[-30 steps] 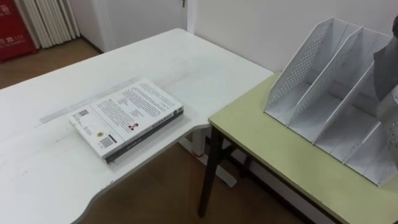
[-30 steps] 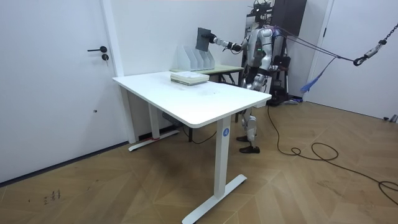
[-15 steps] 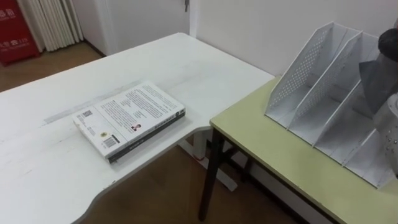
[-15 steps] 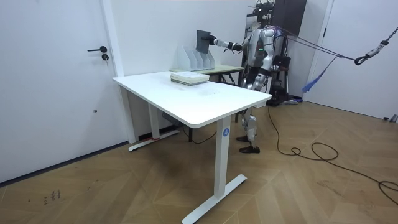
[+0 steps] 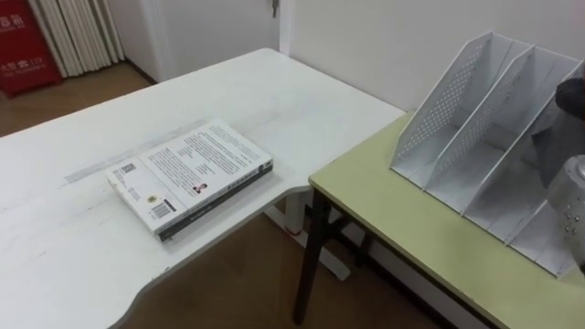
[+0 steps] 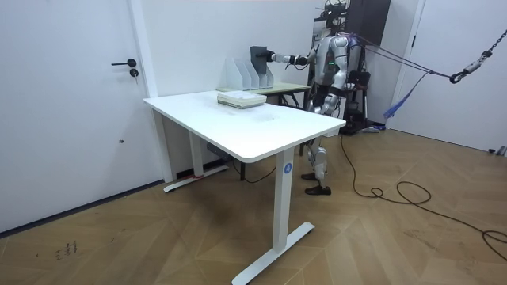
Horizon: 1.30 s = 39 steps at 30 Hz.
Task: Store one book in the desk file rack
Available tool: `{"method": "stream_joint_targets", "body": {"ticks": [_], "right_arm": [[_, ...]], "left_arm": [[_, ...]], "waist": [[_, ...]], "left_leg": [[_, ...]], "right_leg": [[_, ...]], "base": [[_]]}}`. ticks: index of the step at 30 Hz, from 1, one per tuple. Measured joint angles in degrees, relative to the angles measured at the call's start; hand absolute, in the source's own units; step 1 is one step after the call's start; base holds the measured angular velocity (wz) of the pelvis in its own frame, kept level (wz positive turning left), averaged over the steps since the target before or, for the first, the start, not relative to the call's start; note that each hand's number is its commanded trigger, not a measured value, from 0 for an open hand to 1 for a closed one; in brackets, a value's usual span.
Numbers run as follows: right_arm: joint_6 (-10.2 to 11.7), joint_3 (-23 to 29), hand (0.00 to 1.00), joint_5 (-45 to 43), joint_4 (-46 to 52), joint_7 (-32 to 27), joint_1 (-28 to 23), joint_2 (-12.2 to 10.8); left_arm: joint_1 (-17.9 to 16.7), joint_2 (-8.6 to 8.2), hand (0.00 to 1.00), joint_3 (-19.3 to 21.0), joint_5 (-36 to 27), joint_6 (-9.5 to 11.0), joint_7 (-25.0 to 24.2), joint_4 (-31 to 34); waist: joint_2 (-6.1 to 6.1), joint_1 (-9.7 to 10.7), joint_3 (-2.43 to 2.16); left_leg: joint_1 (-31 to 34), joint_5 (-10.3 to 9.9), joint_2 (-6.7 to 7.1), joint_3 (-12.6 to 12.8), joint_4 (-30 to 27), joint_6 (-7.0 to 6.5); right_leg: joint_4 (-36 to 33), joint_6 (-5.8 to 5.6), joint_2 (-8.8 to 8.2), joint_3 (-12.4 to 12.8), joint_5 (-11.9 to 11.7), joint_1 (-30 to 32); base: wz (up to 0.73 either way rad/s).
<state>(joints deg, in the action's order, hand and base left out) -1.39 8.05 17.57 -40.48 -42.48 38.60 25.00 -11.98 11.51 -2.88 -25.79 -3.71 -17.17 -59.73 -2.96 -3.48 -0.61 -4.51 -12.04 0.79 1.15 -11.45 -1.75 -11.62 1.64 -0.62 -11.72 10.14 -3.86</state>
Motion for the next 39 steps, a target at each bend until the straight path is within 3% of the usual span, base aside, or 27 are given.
{"method": "stream_joint_targets", "body": {"ticks": [3, 5, 18, 24, 26, 33, 34, 35, 36, 39], "right_arm": [[0.0, 0.0, 1.0, -0.1, 0.4, -1.3, 0.0, 0.0], [0.0, 0.0, 1.0, -0.1, 0.7, -2.3, 0.2, 0.0], [0.0, -0.1, 1.0, -0.1, 0.8, -6.2, 0.3, 0.4], [0.0, 0.0, 1.0, -0.1, 0.8, -4.6, 0.3, 0.4], [0.0, 0.0, 1.0, -0.1, 0.8, -4.2, 0.3, 0.4], [0.0, -0.1, 1.0, -0.1, 0.2, -3.0, 0.2, 0.4], [0.0, -0.1, 0.96, -0.1, -0.2, -2.8, 0.2, 0.4], [0.0, -0.1, 0.62, -0.1, -1.1, -2.4, 0.2, 0.4], [0.0, -0.1, 0.0, 0.1, -2.2, -2.0, 0.1, 0.4], [0.0, -0.7, 0.0, 0.2, -2.5, -0.9, -0.6, 0.4]], "left_arm": [[0.0, 0.2, 0.0, 0.0, -0.1, 0.0, 0.1, -0.1], [0.0, 0.22, 0.0, 0.0, -0.1, 0.0, 0.2, 0.0], [-0.1, 0.54, 0.0, 0.0, -0.1, 0.0, 0.5, -0.3], [-0.1, 0.57, 0.0, 0.4, -0.1, 0.0, 0.7, 0.0], [-0.1, 0.83, 0.0, 0.5, -0.1, 0.0, 0.8, 0.0], [-0.1, 0.97, 0.0, 0.4, -0.9, -0.1, 1.3, -0.2], [-0.1, 0.97, 0.0, 0.4, -1.5, -0.2, 1.3, -0.5], [-0.3, 0.97, 0.0, 0.4, -2.0, -0.4, 1.3, -0.6], [-0.3, 0.96, 0.0, 0.4, -2.3, -0.7, 1.2, -0.6], [-0.4, 0.96, 0.0, 0.4, -2.4, -1.0, 1.2, -0.7]], "waist": [[-0.02, -0.1, -0.05], [0.0, -0.1, -0.43], [0.05, -0.1, -0.44], [0.08, -0.1, 0.08], [0.01, 0.0, 0.5], [0.2, -0.1, 0.58], [0.3, -0.1, 0.59], [0.36, -0.1, 0.57], [0.5, -0.2, 0.62], [0.98, -0.3, 0.46]], "left_leg": [[0.4, 0.0, 0.03, 0.0, -0.1, -0.01], [0.9, 0.0, 0.02, 0.0, -0.3, -0.01], [0.9, 0.0, 0.02, 0.0, -0.3, -0.02], [1.0, 0.0, 0.03, 0.0, -0.3, -0.02], [1.1, 0.0, 0.03, -0.1, -0.3, -0.02], [1.3, 0.0, 0.07, -0.4, -0.2, -0.02], [1.3, 0.0, 0.08, -0.6, -0.2, -0.02], [1.1, 0.0, 0.09, -0.7, -0.2, -0.02], [0.8, 0.0, 0.1, -0.9, -0.2, -0.02], [0.6, 0.0, 0.11, -1.0, -0.2, -0.02]], "right_leg": [[0.0, 0.0, -0.04, 0.0, 0.0, 0.5], [-0.1, 0.0, -0.04, 0.0, 0.0, 0.9], [-0.1, 0.01, -0.07, 0.0, 0.0, 0.8], [-0.1, 0.0, -0.09, 0.0, 0.0, 0.8], [-0.1, 0.0, -0.07, -0.1, 0.0, 0.8], [0.0, -0.01, -0.08, -0.5, 0.0, 0.8], [0.0, 0.0, -0.06, -0.5, 0.0, 0.7], [0.0, 0.0, -0.05, -0.6, 0.0, 0.6], [0.1, 0.0, -0.05, -0.7, 0.0, 0.2], [0.1, -0.01, -0.09, -1.0, 0.0, -0.1]], "base": [[0.0], [0.0], [0.0], [0.0], [0.02], [0.01], [0.04], [0.07], [0.07], [0.03]]}}
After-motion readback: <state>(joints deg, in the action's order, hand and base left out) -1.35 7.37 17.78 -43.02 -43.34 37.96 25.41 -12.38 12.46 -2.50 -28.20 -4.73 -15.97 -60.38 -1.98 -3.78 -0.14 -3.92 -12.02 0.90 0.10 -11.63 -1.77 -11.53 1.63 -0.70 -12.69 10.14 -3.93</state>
